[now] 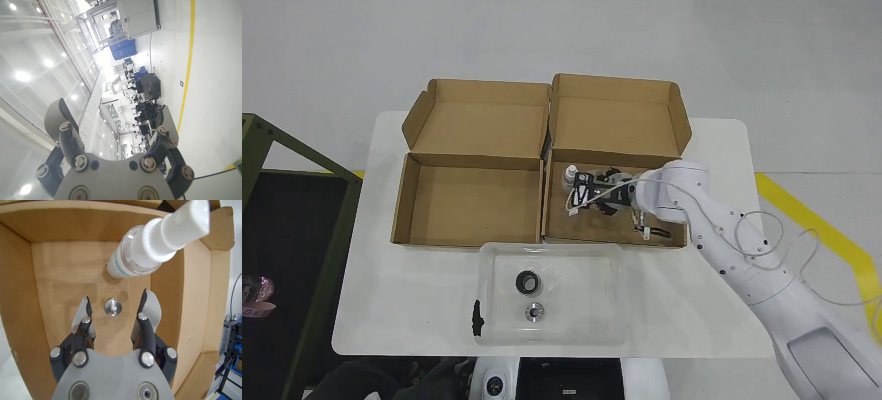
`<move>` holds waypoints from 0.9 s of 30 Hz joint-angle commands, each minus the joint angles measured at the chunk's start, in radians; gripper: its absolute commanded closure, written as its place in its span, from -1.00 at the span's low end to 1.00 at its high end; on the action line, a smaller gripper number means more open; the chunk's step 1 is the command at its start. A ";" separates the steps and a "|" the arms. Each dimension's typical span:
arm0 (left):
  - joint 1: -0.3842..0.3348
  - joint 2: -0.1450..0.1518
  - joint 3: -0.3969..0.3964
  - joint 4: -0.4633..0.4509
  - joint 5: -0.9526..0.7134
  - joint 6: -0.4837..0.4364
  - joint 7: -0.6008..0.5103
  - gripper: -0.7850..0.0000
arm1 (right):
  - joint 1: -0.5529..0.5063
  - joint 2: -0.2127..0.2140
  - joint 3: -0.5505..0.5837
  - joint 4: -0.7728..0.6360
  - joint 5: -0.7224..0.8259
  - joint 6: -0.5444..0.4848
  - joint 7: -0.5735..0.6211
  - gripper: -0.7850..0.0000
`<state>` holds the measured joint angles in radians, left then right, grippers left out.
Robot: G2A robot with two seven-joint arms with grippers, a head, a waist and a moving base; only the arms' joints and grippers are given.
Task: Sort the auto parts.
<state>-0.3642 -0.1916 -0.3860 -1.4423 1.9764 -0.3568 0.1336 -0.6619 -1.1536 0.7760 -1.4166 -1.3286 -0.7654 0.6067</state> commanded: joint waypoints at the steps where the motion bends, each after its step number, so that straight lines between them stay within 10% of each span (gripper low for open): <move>1: 0.000 0.000 0.000 0.000 0.000 0.000 0.000 -1.00 | -0.018 0.007 0.022 -0.024 0.009 -0.003 -0.001 -0.19; 6: 0.000 0.000 0.000 0.000 0.000 0.000 0.000 -1.00 | -0.076 0.029 0.095 -0.103 0.035 -0.008 -0.017 0.00; 27: 0.000 0.000 0.000 0.000 0.000 0.000 0.000 -1.00 | -0.419 0.106 0.367 -0.506 0.096 0.001 -0.139 -0.25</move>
<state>-0.3642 -0.1916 -0.3860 -1.4423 1.9764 -0.3568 0.1336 -1.0653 -1.0489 1.1390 -1.9078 -1.2341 -0.7652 0.4725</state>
